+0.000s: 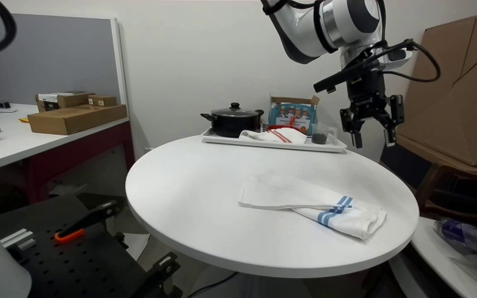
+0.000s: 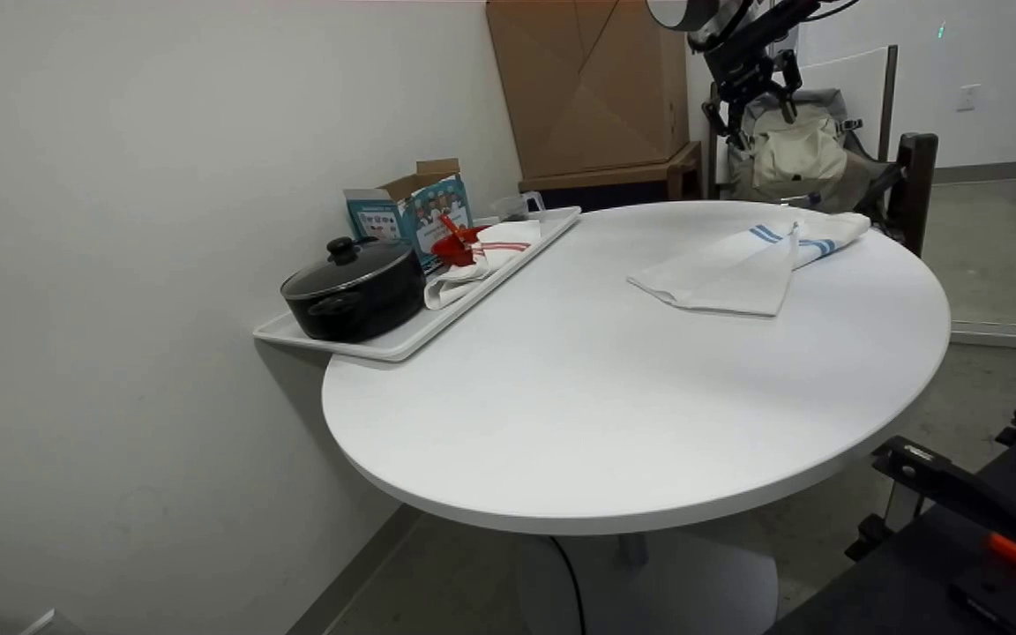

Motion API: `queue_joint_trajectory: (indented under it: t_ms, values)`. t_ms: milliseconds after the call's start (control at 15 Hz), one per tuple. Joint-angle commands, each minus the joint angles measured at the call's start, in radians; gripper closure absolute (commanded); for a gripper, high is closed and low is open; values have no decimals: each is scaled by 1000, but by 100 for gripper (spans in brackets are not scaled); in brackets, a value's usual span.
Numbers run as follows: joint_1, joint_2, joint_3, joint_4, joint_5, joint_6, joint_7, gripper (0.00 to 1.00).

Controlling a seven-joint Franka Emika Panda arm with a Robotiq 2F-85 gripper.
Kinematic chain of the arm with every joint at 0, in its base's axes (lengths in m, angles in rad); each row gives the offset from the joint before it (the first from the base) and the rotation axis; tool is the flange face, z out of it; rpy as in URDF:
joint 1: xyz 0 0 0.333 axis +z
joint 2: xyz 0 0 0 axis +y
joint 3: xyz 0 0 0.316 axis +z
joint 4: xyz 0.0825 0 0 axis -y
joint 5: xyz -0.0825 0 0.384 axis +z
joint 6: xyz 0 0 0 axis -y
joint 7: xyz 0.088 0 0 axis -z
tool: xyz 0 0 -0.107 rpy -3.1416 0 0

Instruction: Fold the bluestripped table cloth

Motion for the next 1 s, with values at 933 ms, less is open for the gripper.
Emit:
queue_joint_trajectory:
  t_ms: [933]
  values:
    - [61,-288,119,-568,264,80,112,0]
